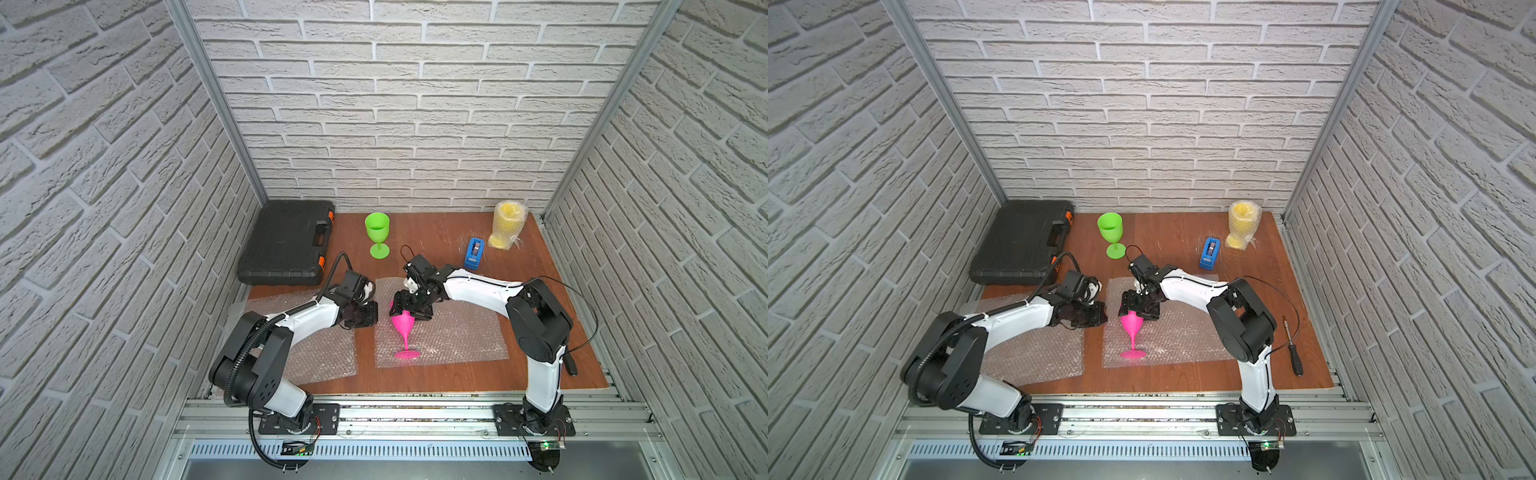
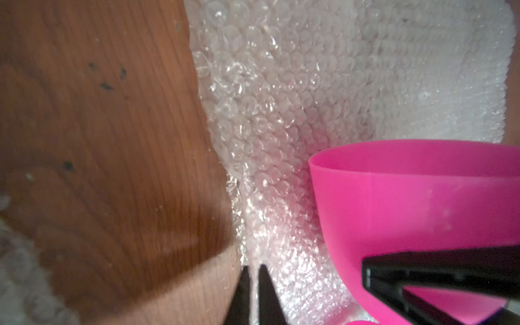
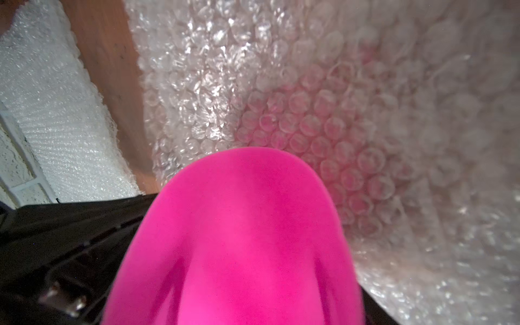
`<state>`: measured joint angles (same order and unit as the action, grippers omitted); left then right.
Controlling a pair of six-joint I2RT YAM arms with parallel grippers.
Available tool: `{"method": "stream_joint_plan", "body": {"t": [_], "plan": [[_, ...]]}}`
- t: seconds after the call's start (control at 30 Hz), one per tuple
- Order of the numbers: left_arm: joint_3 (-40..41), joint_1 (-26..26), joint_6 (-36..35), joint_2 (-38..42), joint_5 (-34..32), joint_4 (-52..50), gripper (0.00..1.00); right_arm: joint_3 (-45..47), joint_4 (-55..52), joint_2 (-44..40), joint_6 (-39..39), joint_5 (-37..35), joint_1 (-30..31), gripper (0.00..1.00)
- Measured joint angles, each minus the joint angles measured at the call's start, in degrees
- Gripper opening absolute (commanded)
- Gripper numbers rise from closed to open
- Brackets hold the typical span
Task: Wrap wine glasses in bubble wrap
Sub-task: Place the wine glass on the bubble wrap.
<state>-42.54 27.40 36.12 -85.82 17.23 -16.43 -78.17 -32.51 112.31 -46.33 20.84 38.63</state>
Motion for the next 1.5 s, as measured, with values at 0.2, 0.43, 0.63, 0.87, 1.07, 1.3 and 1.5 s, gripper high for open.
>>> {"method": "stream_joint_plan", "body": {"t": [0.2, 0.43, 0.63, 0.87, 1.07, 1.3, 1.5], "plan": [[-0.52, 0.33, 0.98, -2.01, -1.20, -1.40, 0.46, -0.20, 0.15, 0.35, -0.02, -0.17, 0.02, 0.59], [-0.72, 0.92, 2.56, -4.63, 2.27, 3.06, 0.17, -0.28, 0.15, 0.42, 0.00, -0.22, 0.11, 0.58], [-0.33, 0.92, 2.97, -4.70, 2.82, 3.17, 0.00, -1.46, -1.53, 0.35, 0.02, -1.46, 0.17, 0.58], [0.11, 0.46, 2.45, -2.97, 2.84, 2.82, 0.00, -4.76, -5.16, -0.13, 0.68, -4.07, 0.15, 0.57], [0.13, -0.02, 1.95, -0.68, 3.04, 2.64, 0.00, -5.05, -5.88, 0.09, 1.62, -4.83, 0.17, 0.60], [0.09, -0.11, 1.36, 0.98, 3.85, 1.40, 0.00, -5.57, -5.42, 2.32, 3.02, -4.11, 0.11, 0.86], [-0.74, -0.13, 0.96, 2.86, 3.89, -1.18, 0.00, -5.62, -7.56, -2.08, 3.89, -4.76, -0.66, 0.94]]}}
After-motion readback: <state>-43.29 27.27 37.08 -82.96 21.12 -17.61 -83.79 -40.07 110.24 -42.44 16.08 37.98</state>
